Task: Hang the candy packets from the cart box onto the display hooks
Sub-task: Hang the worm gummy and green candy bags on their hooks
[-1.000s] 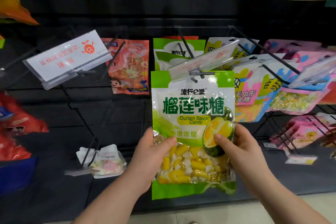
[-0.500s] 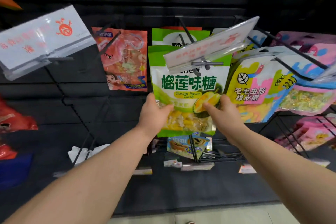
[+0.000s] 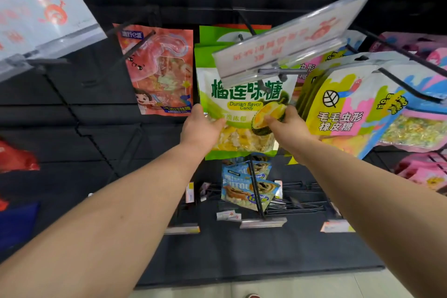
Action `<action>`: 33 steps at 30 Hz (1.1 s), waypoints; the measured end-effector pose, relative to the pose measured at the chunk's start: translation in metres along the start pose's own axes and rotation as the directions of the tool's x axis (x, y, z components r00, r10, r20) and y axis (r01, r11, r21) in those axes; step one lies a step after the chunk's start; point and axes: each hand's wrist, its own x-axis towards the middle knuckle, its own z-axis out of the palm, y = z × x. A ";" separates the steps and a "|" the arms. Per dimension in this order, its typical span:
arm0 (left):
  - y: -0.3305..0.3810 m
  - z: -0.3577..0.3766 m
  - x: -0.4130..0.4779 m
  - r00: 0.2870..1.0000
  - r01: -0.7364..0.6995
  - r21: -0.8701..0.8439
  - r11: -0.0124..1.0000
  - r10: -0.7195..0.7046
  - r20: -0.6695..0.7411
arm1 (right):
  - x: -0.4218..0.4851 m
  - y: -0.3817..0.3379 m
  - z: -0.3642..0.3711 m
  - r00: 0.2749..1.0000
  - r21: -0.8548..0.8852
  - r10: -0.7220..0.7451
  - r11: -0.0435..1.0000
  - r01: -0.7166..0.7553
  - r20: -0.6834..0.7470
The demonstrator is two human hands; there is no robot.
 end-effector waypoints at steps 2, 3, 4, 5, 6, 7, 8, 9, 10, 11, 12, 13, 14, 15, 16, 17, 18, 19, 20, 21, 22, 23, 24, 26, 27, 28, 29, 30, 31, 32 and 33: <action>0.000 -0.002 0.001 1.000 -0.003 0.000 1.000 0.003 0.005 | -0.001 0.000 0.001 1.000 -0.009 0.005 1.000 -0.005 -0.005; 0.000 -0.003 0.000 1.000 -0.004 0.002 1.000 0.004 0.010 | -0.002 0.001 0.000 1.000 -0.001 0.004 1.000 -0.004 -0.012; 0.001 -0.004 0.000 1.000 -0.001 0.009 1.000 0.001 0.014 | -0.003 0.001 0.000 1.000 0.010 0.002 1.000 -0.002 -0.021; 0.001 -0.005 -0.001 1.000 0.007 0.019 1.000 -0.008 0.018 | -0.006 0.000 -0.002 1.000 0.015 -0.004 1.000 0.004 -0.027; 0.001 -0.006 -0.002 1.000 0.017 0.026 1.000 -0.017 0.020 | -0.009 -0.001 -0.003 0.999 0.012 -0.013 1.000 0.014 -0.030; 0.001 -0.008 -0.004 0.999 0.024 0.028 0.999 -0.025 0.020 | -0.013 -0.002 -0.005 0.999 -0.002 -0.026 1.000 0.026 -0.029; 0.001 -0.009 -0.005 0.999 0.026 0.029 0.999 -0.027 0.018 | -0.017 -0.004 -0.006 0.999 -0.029 -0.041 0.999 0.040 -0.026; 0.000 -0.012 -0.007 1.000 0.022 0.042 0.999 -0.023 0.015 | -0.021 -0.005 -0.008 0.998 -0.073 -0.060 0.996 0.058 -0.022; 0.000 -0.014 -0.010 1.000 0.013 0.072 0.997 -0.014 0.013 | -0.026 -0.005 -0.010 0.997 -0.127 -0.081 0.989 0.079 -0.015; 0.000 -0.016 -0.015 1.000 -0.002 0.123 0.992 0.001 0.011 | -0.032 -0.005 -0.011 0.995 -0.191 -0.101 0.977 0.099 -0.003; 0.000 -0.019 -0.021 1.000 -0.023 0.195 0.981 0.021 0.013 | -0.038 -0.004 -0.013 0.993 -0.264 -0.121 0.957 0.120 0.012; 0.000 -0.022 -0.028 0.999 -0.051 0.285 0.957 0.046 0.025 | -0.045 -0.002 -0.015 0.989 -0.346 -0.143 0.927 0.145 0.032; 0.001 -0.025 -0.036 0.996 -0.089 0.384 0.919 0.076 0.049 | -0.051 0.000 -0.017 0.985 -0.433 -0.164 0.885 0.172 0.056; 0.002 -0.029 -0.045 0.991 -0.133 0.478 0.868 0.107 0.082 | -0.058 0.001 -0.020 0.979 -0.523 -0.182 0.829 0.201 0.088; 0.003 -0.033 -0.053 0.984 -0.179 0.556 0.812 0.132 0.124 | -0.065 0.001 -0.022 0.974 -0.604 -0.193 0.764 0.227 0.123; 0.005 -0.038 -0.062 0.974 -0.221 0.612 0.760 0.145 0.172 | -0.072 0.001 -0.026 0.968 -0.666 -0.195 0.704 0.248 0.155; 0.007 -0.042 -0.070 0.963 -0.260 0.648 0.716 0.147 0.224 | -0.079 0.000 -0.029 0.964 -0.704 -0.196 0.658 0.267 0.182; 0.009 -0.047 -0.077 0.950 -0.298 0.670 0.680 0.144 0.276 | -0.087 -0.002 -0.032 0.959 -0.725 -0.194 0.628 0.282 0.205; 0.011 -0.052 -0.085 0.936 -0.333 0.684 0.649 0.141 0.323 | -0.095 -0.005 -0.035 0.957 -0.739 -0.186 0.607 0.291 0.224; 0.013 -0.057 -0.093 0.923 -0.364 0.695 0.621 0.141 0.357 | -0.104 -0.007 -0.037 0.956 -0.751 -0.174 0.591 0.294 0.237; 0.015 -0.062 -0.100 0.914 -0.387 0.703 0.597 0.144 0.380 | -0.113 -0.009 -0.040 0.956 -0.761 -0.162 0.579 0.293 0.245; 0.018 -0.067 -0.108 0.907 -0.403 0.710 0.578 0.149 0.393 | -0.123 -0.011 -0.042 0.957 -0.768 -0.148 0.571 0.290 0.251; 0.020 -0.072 -0.115 0.903 -0.414 0.715 0.563 0.155 0.401 | -0.132 -0.013 -0.044 0.957 -0.777 -0.135 0.561 0.286 0.256; 0.024 -0.081 -0.131 0.901 -0.421 0.718 0.553 0.162 0.403 | -0.150 -0.017 -0.048 0.955 -0.793 -0.130 0.533 0.295 0.268; 0.026 -0.085 -0.139 0.900 -0.423 0.717 0.554 0.160 0.406 | -0.158 -0.019 -0.050 0.951 -0.795 -0.132 0.524 0.305 0.279; 0.027 -0.090 -0.148 0.899 -0.423 0.716 0.555 0.156 0.410 | -0.167 -0.022 -0.052 0.948 -0.795 -0.134 0.518 0.317 0.290; 0.028 -0.095 -0.156 0.898 -0.422 0.717 0.555 0.150 0.413 | -0.175 -0.025 -0.054 0.944 -0.794 -0.136 0.513 0.328 0.302; 0.029 -0.099 -0.164 0.899 -0.419 0.719 0.554 0.142 0.414 | -0.183 -0.028 -0.056 0.939 -0.793 -0.141 0.505 0.341 0.315; 0.029 -0.104 -0.172 0.900 -0.415 0.721 0.555 0.135 0.413 | -0.190 -0.032 -0.057 0.934 -0.791 -0.147 0.497 0.355 0.327; 0.030 -0.109 -0.180 0.902 -0.409 0.723 0.557 0.130 0.411 | -0.197 -0.036 -0.059 0.928 -0.788 -0.152 0.493 0.370 0.341; 0.030 -0.113 -0.187 0.905 -0.402 0.724 0.561 0.125 0.406 | -0.203 -0.039 -0.060 0.922 -0.782 -0.154 0.491 0.384 0.356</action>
